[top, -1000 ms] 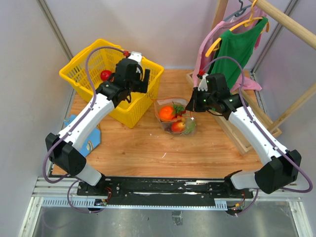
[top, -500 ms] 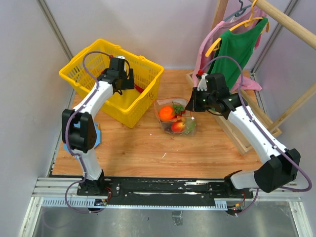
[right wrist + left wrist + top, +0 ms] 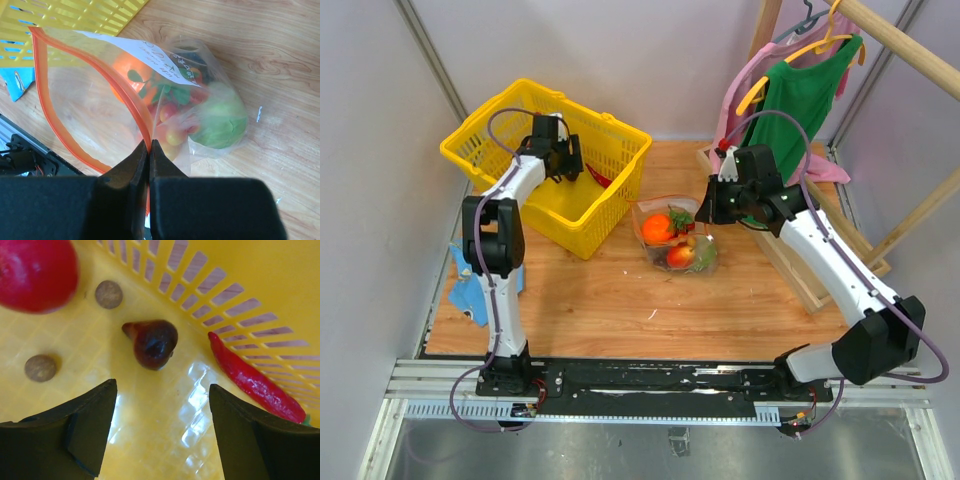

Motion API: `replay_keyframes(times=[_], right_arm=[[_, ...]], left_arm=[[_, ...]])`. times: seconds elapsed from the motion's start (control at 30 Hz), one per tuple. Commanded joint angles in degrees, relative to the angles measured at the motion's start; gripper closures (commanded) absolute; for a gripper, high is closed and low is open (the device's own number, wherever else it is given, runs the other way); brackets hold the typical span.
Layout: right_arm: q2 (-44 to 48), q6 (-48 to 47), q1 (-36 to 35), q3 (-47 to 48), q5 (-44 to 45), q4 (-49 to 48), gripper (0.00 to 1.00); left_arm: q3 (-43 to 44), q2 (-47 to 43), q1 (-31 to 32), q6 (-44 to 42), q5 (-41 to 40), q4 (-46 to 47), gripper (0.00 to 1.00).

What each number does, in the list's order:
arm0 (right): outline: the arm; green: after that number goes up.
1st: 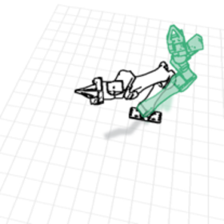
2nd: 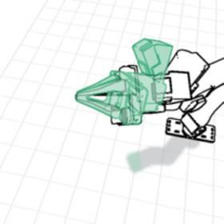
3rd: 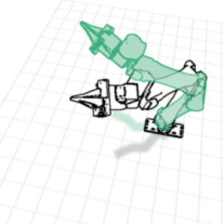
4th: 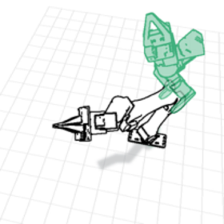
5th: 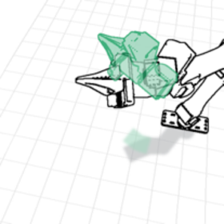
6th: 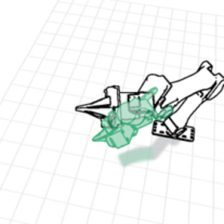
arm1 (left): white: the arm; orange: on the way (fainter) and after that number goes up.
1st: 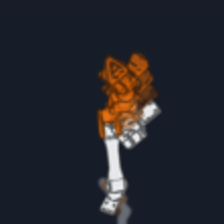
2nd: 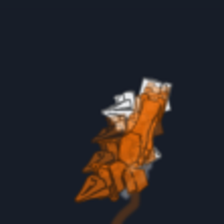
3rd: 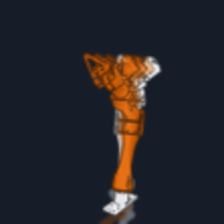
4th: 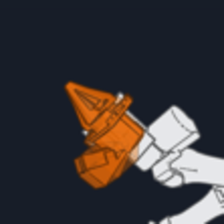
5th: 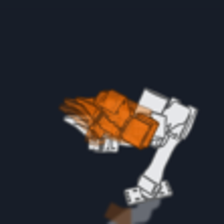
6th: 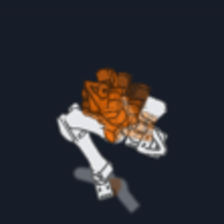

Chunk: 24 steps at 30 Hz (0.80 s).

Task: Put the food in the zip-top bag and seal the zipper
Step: Pick up the fake fruit from the bin.

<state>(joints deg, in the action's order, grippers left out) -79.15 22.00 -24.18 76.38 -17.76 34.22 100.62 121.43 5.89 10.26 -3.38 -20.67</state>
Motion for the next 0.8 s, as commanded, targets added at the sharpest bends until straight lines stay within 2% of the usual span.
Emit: replay_keyframes(times=[0.0,0.37,0.77], right_arm=[[-1.1,-1.5,0.9,3.1,1.0,1.2,0.97],[-1.4,-1.6,1.0,3.2,1.1,1.6,0.97],[-1.2,-1.3,1.0,3.2,0.5,1.6,0.97]], left_arm=[[3.9,3.9,-0.4,-1.6,5.9,4.5,0.23],[8.0,10.7,-2.5,-0.6,7.4,3.7,0.25],[9.1,14.1,-3.0,-0.8,9.5,4.7,0.36]])
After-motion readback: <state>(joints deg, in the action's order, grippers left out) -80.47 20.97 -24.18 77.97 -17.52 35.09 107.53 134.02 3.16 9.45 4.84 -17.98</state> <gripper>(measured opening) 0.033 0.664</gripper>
